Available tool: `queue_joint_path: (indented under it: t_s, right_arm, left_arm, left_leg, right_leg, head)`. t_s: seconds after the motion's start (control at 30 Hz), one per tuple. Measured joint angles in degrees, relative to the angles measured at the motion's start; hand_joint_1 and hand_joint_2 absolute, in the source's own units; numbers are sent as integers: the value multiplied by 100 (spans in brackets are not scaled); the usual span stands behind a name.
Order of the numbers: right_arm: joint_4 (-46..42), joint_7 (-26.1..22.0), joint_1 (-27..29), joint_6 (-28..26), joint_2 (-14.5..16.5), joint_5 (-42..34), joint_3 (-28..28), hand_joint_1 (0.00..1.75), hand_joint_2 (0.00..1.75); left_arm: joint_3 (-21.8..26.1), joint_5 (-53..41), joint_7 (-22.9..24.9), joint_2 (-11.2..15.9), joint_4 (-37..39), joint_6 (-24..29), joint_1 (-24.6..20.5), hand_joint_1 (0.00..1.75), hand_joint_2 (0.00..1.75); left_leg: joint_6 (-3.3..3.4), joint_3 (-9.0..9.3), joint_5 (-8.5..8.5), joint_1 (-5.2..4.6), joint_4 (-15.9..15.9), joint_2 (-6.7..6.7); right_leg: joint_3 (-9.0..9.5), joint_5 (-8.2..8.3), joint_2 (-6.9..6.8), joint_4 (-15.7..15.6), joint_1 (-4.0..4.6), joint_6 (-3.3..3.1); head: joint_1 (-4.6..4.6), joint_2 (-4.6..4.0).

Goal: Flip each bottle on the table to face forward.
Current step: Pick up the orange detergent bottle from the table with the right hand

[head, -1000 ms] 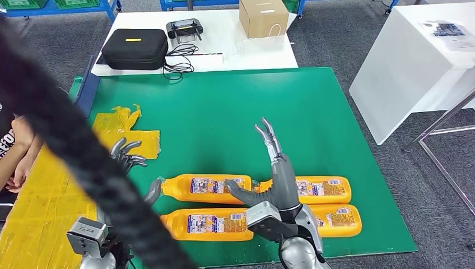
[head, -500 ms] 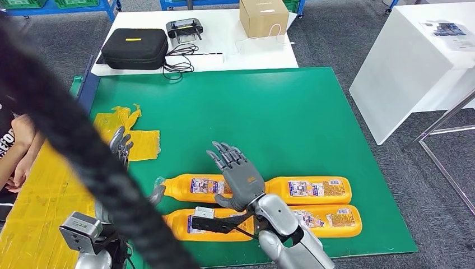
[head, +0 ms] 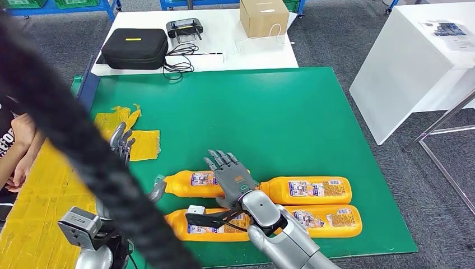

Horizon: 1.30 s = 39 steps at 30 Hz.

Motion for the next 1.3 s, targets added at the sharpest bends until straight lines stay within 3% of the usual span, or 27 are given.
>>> queue_joint_path:
  t_s: [0.43, 0.5, 0.53, 0.63, 0.7, 0.83, 0.97, 1.17, 1.3]
  right_arm:
    - [1369, 370, -555, 83, 295, 126, 72, 2, 175]
    - [1608, 439, -684, 70, 345, 112, 62, 19, 175]
    - [1726, 485, -748, 55, 375, 121, 51, 36, 175]
    - [2052, 603, -897, -19, 454, 184, -6, 110, 175]
    - [2221, 630, -957, -53, 486, 210, -53, 141, 175]
    - [2446, 624, -1040, -177, 532, 215, -159, 151, 175]
    - [2545, 612, -1077, -258, 558, 215, -238, 174, 175]
    - [2474, 492, -960, -730, 570, 200, -402, 175, 175]
    - [1986, 273, -631, -1311, 559, 70, -628, 175, 175]
  left_arm:
    - [-49, 128, 50, -74, 235, -118, -76, 0, 175]
    - [-72, 142, 54, -78, 297, -128, -103, 0, 175]
    - [-83, 153, 58, -78, 327, -132, -121, 0, 175]
    - [-103, 182, 66, -84, 401, -135, -162, 0, 175]
    - [-111, 187, 70, -91, 441, -136, -177, 0, 175]
    - [-168, 186, 93, -93, 496, -136, -240, 0, 175]
    - [-186, 186, 112, -93, 502, -136, -267, 0, 175]
    - [-228, 155, 114, -93, 505, -138, -274, 0, 175]
    - [-292, 70, 113, -93, 497, -138, -274, 0, 175]
  left_leg:
    - [1, 0, 2, 0, 1, 1]
    - [1, 2, 2, 0, 1, 2]
    - [1, 3, 2, 0, 2, 3]
    - [0, 4, 2, 0, 2, 2]
    - [1, 4, 2, 0, 1, 2]
    - [2, 5, 4, 0, 2, 0]
    - [2, 5, 5, -1, 2, 0]
    - [2, 3, 4, -1, 3, -1]
    - [3, 0, 4, -1, 3, 0]
  right_leg:
    - [-1, 1, 1, 0, 0, 0]
    - [-1, 1, 1, 0, 0, 0]
    - [-1, 1, 2, 0, 0, 0]
    - [0, 1, 1, 0, 0, 0]
    - [1, 1, 1, 0, 0, 0]
    - [3, 1, 0, 0, -1, 0]
    - [4, 2, 0, 0, -1, 1]
    - [2, 2, 0, 0, -2, 1]
    - [-3, 1, 0, 0, -2, 1]
  head:
    - [0, 0]
    - [0, 0]
    - [0, 0]
    - [0, 0]
    - [0, 0]
    - [0, 0]
    - [0, 0]
    - [0, 0]
    - [0, 0]
